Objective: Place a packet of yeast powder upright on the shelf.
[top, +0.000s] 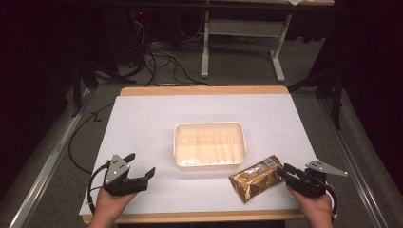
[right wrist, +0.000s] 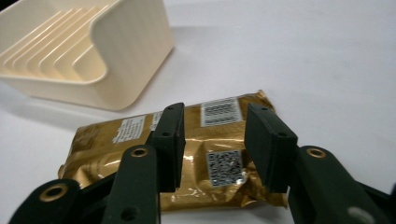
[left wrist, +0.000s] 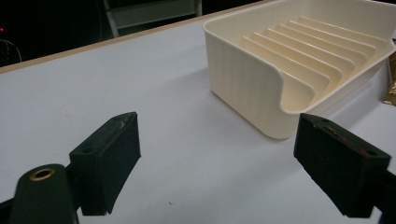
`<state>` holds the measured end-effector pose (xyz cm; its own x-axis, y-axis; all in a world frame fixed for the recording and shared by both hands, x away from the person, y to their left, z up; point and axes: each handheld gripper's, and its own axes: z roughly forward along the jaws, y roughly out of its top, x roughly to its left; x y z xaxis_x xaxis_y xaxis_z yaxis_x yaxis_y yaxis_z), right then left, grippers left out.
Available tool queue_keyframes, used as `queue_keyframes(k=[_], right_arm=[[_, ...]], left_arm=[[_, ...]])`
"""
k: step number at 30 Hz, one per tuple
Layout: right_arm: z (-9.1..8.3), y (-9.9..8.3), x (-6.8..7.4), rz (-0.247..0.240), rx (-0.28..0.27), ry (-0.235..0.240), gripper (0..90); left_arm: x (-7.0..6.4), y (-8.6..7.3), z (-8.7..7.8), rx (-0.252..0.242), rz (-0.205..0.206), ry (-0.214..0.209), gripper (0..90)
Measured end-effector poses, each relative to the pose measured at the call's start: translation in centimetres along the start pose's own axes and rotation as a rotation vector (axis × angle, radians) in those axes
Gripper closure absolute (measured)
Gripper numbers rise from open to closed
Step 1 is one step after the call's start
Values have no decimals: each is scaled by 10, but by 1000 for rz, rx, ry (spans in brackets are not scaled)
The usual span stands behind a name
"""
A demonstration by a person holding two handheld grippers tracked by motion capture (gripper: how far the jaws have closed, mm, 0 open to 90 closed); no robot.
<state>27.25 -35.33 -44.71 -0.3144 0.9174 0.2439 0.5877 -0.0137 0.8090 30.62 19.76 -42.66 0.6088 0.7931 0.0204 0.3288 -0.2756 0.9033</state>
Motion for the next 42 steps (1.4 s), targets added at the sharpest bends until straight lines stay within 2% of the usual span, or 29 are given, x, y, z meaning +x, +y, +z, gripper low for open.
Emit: queue_keyframes(k=[2, 3, 8, 9, 15, 24, 25, 26, 27, 33, 35, 37, 42], right_arm=[[-1, 0, -2, 8, -6, -5, 557], [-2, -1, -6, 28, -14, -18, 534], [-1, -3, -12, 67, -7, -29, 485], [0, -4, -15, 98, 4, -25, 473], [2, -10, -24, 159, 22, -27, 444], [7, -17, -35, 260, 58, 13, 340], [7, -17, -35, 260, 58, 13, 340], [9, -17, -35, 290, 61, 27, 313], [10, -17, -36, 292, 58, 35, 305], [13, -21, -36, 343, 77, 82, 319], [13, -22, -37, 343, 72, 84, 336], [13, -24, -38, 365, 64, 96, 363], [14, -26, -40, 400, 60, 144, 411]], left_arm=[[0, 0, 0, 0, 2, -1, 150], [0, 0, 1, 2, 1, -2, 150], [1, 0, 2, 6, 4, -3, 150], [1, 0, 2, 7, 3, -3, 150], [0, 0, 1, 7, 4, -5, 152], [0, 1, 1, 1, 10, -10, 152], [0, 1, 1, 1, 10, -10, 153], [1, 0, 0, 1, 6, -11, 153], [2, 0, 0, 0, 3, -12, 153], [0, 0, 1, 1, 7, -18, 154], [0, 1, 0, 1, 15, -20, 154], [0, 1, 0, 0, 15, -23, 154], [0, 0, 3, 6, 2, -27, 154]])
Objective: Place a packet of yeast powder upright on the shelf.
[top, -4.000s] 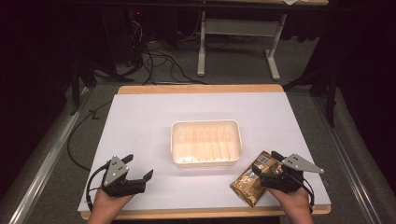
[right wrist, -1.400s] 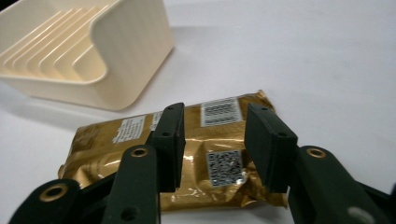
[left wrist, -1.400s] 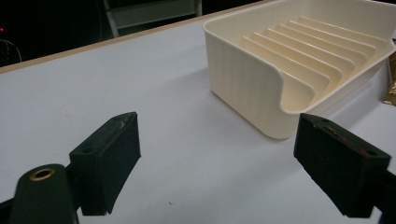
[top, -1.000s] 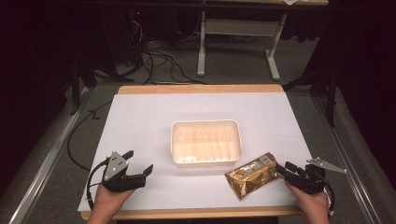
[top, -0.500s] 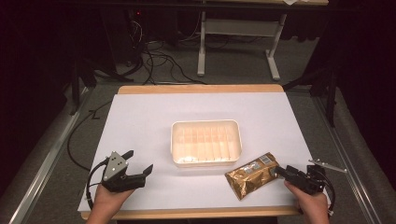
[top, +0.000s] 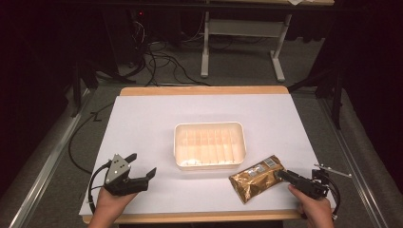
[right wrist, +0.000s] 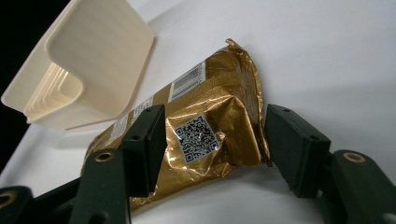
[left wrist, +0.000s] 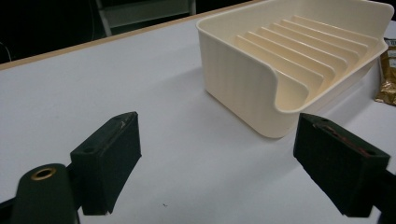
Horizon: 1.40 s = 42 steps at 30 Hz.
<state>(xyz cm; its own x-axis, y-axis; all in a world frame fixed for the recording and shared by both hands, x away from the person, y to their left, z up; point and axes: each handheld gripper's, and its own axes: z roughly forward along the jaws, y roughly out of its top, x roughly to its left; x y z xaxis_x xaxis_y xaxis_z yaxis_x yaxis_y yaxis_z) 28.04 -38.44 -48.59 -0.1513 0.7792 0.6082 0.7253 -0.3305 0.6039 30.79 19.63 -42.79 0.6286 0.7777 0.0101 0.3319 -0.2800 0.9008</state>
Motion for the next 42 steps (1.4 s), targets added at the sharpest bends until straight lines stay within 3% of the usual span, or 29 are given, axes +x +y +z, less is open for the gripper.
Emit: queue_keyframes(k=[5, 9, 21, 26, 34, 42], right_arm=[[3, -1, -2, 40, 10, 48, 483], [4, -1, -3, 48, 17, 56, 544], [1, -1, -1, 50, 9, 9, 785], [-2, 0, 3, 22, -11, 15, 876], [-8, 2, 12, -59, -63, 33, 896], [-15, 5, 20, -107, -117, 65, 899]], left_arm=[[-2, 0, 0, 3, 6, -1, 154], [-1, -1, 1, 4, -1, -2, 154], [-2, -1, 0, 1, -13, -3, 154], [-1, -1, 0, 3, -18, -5, 154], [0, -1, -1, -5, -16, -6, 154], [1, -1, -1, -10, -21, -7, 154]])
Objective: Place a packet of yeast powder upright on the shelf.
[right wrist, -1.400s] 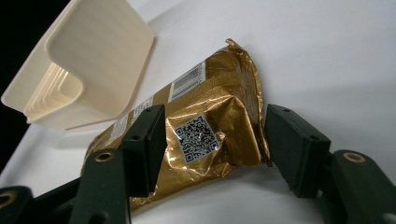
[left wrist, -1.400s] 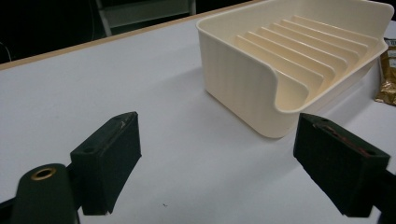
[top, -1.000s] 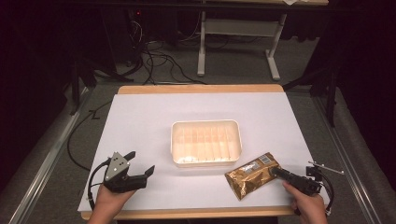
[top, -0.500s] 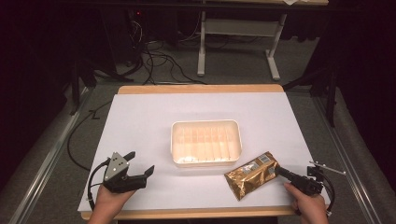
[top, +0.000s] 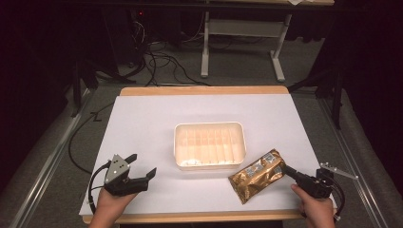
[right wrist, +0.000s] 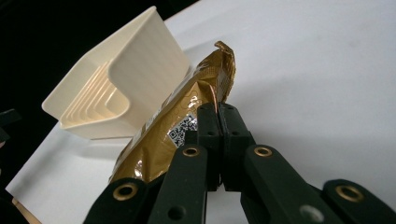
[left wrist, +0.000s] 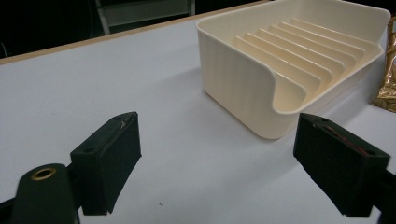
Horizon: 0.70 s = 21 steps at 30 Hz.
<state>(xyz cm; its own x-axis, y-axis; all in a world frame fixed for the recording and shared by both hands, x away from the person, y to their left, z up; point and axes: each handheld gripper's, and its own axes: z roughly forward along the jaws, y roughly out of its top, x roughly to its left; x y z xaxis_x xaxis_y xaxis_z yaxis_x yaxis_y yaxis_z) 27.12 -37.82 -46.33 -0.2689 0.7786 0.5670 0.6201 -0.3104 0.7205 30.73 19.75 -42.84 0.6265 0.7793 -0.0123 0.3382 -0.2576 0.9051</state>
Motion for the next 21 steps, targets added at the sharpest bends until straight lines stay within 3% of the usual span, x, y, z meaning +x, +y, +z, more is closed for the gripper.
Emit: queue_keyframes(k=[13, 21], right_arm=[[-11, 8, 11, -31, -74, 61, 900], [-22, 14, 21, -79, -156, 91, 900]], left_arm=[[-1, 1, 0, -8, 8, -4, 154], [-1, 1, 0, -10, 9, -3, 154]])
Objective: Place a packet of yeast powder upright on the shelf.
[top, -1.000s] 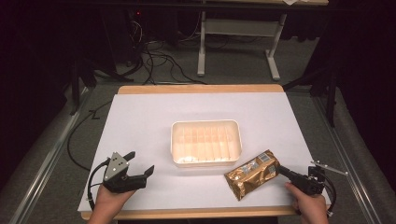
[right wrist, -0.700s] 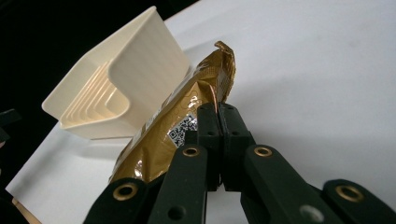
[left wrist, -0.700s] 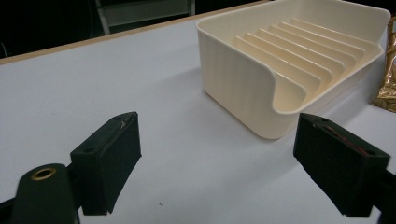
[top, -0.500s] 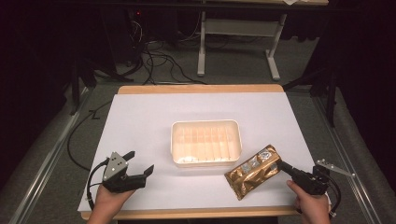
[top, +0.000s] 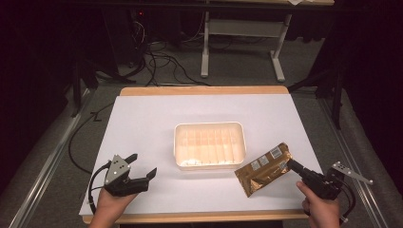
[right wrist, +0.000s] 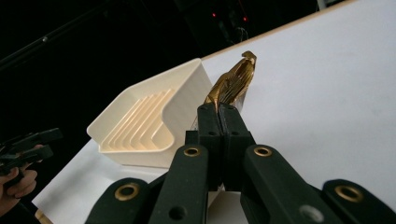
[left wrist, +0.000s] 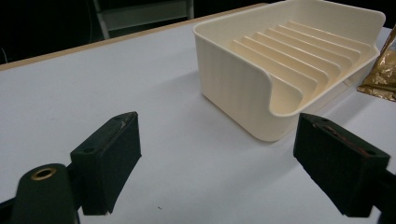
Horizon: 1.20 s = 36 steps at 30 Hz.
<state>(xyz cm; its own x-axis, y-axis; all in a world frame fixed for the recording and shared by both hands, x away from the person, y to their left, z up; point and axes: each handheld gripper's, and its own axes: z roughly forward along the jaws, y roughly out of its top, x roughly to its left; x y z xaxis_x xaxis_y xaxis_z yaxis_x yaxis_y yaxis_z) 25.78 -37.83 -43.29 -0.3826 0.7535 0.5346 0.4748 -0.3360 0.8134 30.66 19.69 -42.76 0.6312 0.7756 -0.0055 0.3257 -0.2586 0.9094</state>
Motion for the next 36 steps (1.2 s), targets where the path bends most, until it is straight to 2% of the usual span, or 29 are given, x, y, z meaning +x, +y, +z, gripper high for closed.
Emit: queue_keyframes(k=[1, 2, 3, 4, 23, 25, 32, 36], right_arm=[[-1, 2, 3, -24, -16, 2, 900], [-1, 2, 3, -24, -16, 2, 900], [-2, 4, 7, -64, -26, -12, 900], [-3, 5, 9, -79, -33, -14, 900], [-6, 23, 30, -180, -112, 2, 900], [-6, 27, 32, -195, -112, -3, 900], [-3, 33, 36, -247, -77, -27, 900], [0, 36, 39, -258, -77, -30, 900]], left_arm=[[0, 0, 0, 0, -3, 1, 154], [0, 0, 0, 0, -3, 1, 154], [0, 0, 1, -1, -2, 3, 154], [0, 0, 0, -3, -1, 3, 154], [0, -1, 1, -5, 5, 9, 154], [1, -1, 0, -6, -3, 13, 154], [1, 0, -3, -14, 5, 18, 154], [2, 0, -3, -22, 0, 21, 153]])
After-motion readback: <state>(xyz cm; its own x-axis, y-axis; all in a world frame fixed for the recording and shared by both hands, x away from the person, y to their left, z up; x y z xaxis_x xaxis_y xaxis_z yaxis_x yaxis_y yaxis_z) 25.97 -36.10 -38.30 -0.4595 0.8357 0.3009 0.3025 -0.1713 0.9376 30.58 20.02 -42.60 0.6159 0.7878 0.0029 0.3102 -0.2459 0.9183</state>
